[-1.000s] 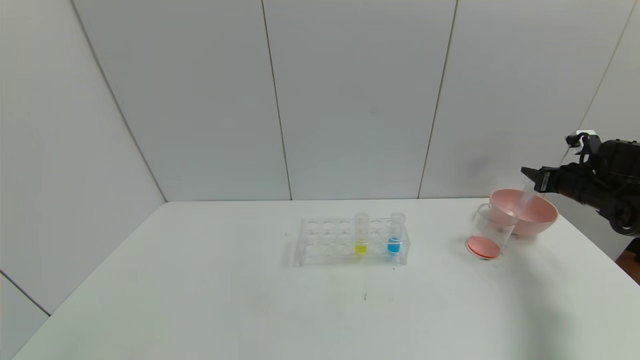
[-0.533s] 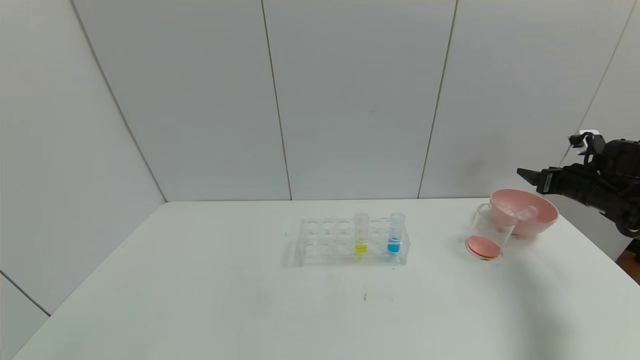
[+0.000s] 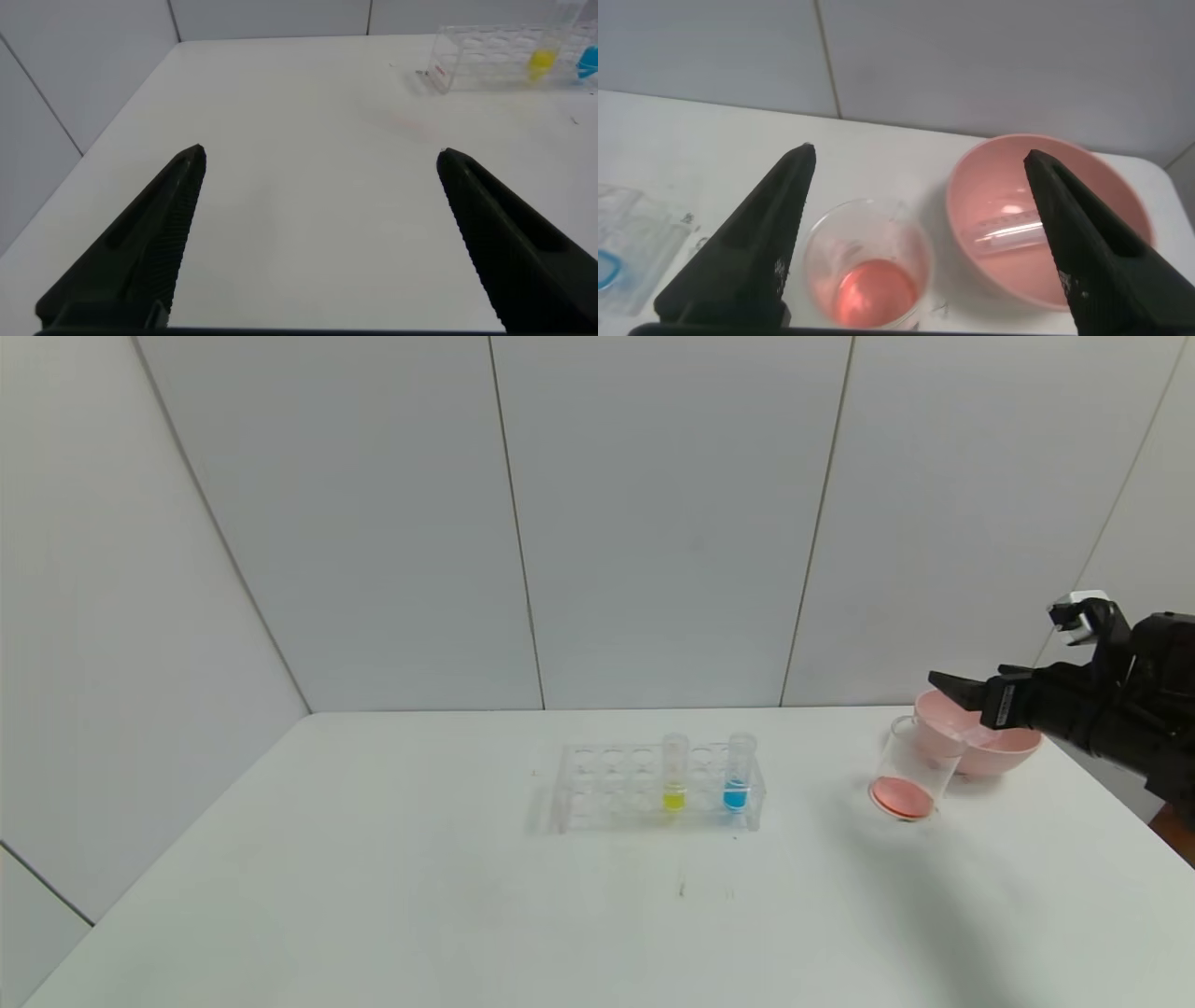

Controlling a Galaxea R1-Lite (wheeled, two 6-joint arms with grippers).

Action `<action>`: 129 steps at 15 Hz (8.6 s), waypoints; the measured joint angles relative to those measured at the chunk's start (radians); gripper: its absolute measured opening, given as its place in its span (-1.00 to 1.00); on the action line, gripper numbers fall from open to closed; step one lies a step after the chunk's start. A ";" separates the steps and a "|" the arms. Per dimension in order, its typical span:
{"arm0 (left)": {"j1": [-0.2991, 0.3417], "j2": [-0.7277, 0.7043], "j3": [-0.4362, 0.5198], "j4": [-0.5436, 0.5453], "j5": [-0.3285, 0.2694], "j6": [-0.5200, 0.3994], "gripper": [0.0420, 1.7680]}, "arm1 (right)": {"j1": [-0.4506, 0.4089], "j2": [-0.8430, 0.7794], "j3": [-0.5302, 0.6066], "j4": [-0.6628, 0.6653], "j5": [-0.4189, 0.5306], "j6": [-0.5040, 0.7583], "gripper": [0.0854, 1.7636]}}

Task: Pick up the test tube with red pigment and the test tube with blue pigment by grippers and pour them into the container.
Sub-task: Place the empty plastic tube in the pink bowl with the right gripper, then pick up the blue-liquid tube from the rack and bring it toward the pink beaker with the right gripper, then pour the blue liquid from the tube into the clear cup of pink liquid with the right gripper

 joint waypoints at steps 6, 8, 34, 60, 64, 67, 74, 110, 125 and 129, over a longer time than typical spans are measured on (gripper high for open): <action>0.000 0.000 0.000 0.000 0.000 0.000 1.00 | 0.356 -0.204 0.224 -0.016 -0.432 0.157 0.88; 0.000 0.000 0.000 0.000 0.000 0.000 1.00 | 0.487 -0.226 0.248 -0.016 -0.578 0.196 0.89; 0.000 0.000 0.000 0.000 0.000 0.000 1.00 | 0.760 0.255 -0.019 -0.198 -0.849 0.193 0.92; 0.000 0.000 0.000 0.000 0.000 0.000 1.00 | 0.737 0.327 -0.077 -0.238 -0.796 0.148 -0.51; 0.000 0.000 0.000 0.000 0.000 0.000 1.00 | 0.734 0.311 -0.089 -0.242 -0.792 0.109 -0.51; 0.000 0.000 0.000 0.000 0.000 0.000 1.00 | 0.736 0.277 -0.091 -0.243 -0.789 0.081 -0.51; 0.000 0.000 0.000 0.000 0.000 0.000 1.00 | 0.749 0.218 -0.092 -0.245 -0.786 0.042 -0.51; 0.000 0.000 0.000 0.000 0.000 0.000 1.00 | -0.240 -0.086 -0.510 1.172 0.476 -0.861 -0.51; 0.000 0.000 0.000 0.000 0.000 0.000 1.00 | -0.034 0.275 -1.129 1.662 -0.003 -1.067 -0.51; 0.000 0.000 0.000 0.000 0.000 0.000 1.00 | -0.012 0.267 -1.130 1.670 -0.104 -1.126 -0.51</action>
